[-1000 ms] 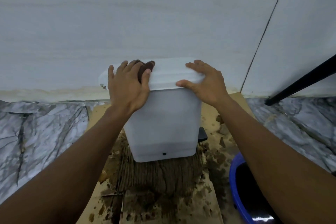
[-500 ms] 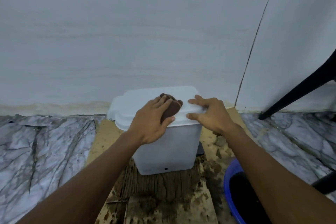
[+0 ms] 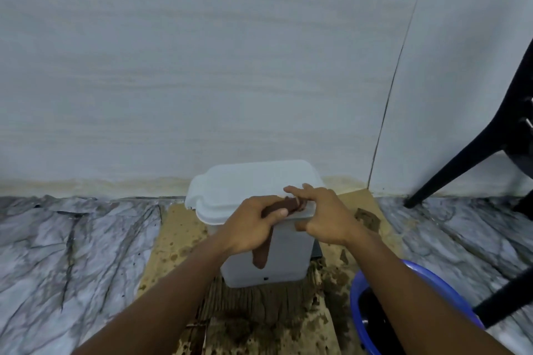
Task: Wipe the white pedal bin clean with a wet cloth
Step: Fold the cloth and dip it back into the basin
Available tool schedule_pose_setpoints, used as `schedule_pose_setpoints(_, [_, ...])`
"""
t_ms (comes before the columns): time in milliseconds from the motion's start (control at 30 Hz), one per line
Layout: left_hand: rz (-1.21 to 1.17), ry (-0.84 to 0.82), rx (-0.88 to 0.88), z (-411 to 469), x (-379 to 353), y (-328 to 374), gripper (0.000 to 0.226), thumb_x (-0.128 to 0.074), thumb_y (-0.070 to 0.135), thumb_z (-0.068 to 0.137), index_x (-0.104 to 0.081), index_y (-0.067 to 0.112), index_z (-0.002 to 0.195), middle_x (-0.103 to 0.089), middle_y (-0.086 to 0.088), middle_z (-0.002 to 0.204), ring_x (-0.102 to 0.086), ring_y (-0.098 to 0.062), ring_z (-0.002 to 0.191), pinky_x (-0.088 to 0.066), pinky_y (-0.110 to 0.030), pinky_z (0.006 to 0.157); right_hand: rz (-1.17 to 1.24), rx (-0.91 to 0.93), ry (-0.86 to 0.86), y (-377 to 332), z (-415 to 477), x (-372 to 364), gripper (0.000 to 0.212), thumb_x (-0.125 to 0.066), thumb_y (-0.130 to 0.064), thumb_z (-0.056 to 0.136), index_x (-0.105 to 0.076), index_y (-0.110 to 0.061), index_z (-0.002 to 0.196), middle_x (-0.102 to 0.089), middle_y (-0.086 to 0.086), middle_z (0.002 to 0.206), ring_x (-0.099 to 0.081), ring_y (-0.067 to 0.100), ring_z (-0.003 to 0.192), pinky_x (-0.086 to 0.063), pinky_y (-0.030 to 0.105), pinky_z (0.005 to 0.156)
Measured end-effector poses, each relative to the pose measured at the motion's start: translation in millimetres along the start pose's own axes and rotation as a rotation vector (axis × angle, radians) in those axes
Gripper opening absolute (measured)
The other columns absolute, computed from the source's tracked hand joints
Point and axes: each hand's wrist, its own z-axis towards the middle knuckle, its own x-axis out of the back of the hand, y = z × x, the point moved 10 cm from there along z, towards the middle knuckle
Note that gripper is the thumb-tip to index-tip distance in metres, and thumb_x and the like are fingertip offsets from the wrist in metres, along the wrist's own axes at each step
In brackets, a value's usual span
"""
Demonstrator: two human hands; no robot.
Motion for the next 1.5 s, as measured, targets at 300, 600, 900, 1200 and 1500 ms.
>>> schedule_pose_setpoints(300, [-0.728,-0.052,0.293,-7.1,-21.2,0.2,0.027,-0.053,0.022,0.105,-0.065,0.001,0.117,-0.074,-0.016,0.103,-0.072,-0.024,0.088,-0.054,-0.030,0.073,0.359,0.037,0.303,-6.6,-18.1,39.3,0.007,-0.083,-0.015,0.082,-0.080,-0.019,0.087,-0.076,-0.009,0.079,-0.073,0.002,0.073,-0.062,0.024,0.074])
schedule_pose_setpoints(600, [-0.039,-0.041,0.096,-6.4,-17.3,9.0,0.076,-0.090,0.016,0.069,-0.052,0.035,0.132,-0.067,0.010,0.115,-0.065,-0.006,0.106,-0.049,-0.019,0.085,0.587,-0.167,0.316,25.8,-12.4,43.1,0.010,-0.085,-0.012,0.079,-0.078,-0.010,0.086,-0.077,0.007,0.087,-0.076,0.017,0.080,-0.060,0.024,0.067])
schedule_pose_setpoints(900, [-0.180,0.146,0.014,-3.6,-7.0,22.7,0.046,-0.092,0.008,0.068,-0.069,0.019,0.106,-0.069,-0.001,0.098,-0.066,-0.009,0.089,-0.059,-0.024,0.076,0.652,-0.276,0.284,42.9,-11.4,33.4,0.030,-0.088,-0.013,0.074,-0.077,-0.001,0.098,-0.078,0.013,0.092,-0.076,0.027,0.088,-0.062,0.049,0.084])
schedule_pose_setpoints(1200, [-0.088,0.166,0.050,1.0,-8.2,18.8,0.065,-0.085,0.009,0.071,-0.061,0.031,0.126,-0.063,0.012,0.116,-0.059,-0.004,0.108,-0.055,-0.023,0.084,0.779,-0.301,0.050,39.0,-16.5,24.4,0.016,-0.067,0.000,0.091,-0.072,0.001,0.107,-0.075,0.014,0.094,-0.073,0.024,0.084,-0.061,0.032,0.072])
schedule_pose_setpoints(1500, [-0.059,0.011,0.085,10.1,-27.3,23.6,0.012,-0.080,0.014,0.084,-0.073,0.024,0.082,-0.075,0.008,0.085,-0.070,-0.012,0.087,-0.056,-0.047,0.090,0.664,-0.321,0.026,47.6,-24.7,31.1,0.028,-0.045,0.000,0.095,-0.072,-0.003,0.095,-0.070,0.017,0.086,-0.065,0.030,0.079,-0.055,0.037,0.074])
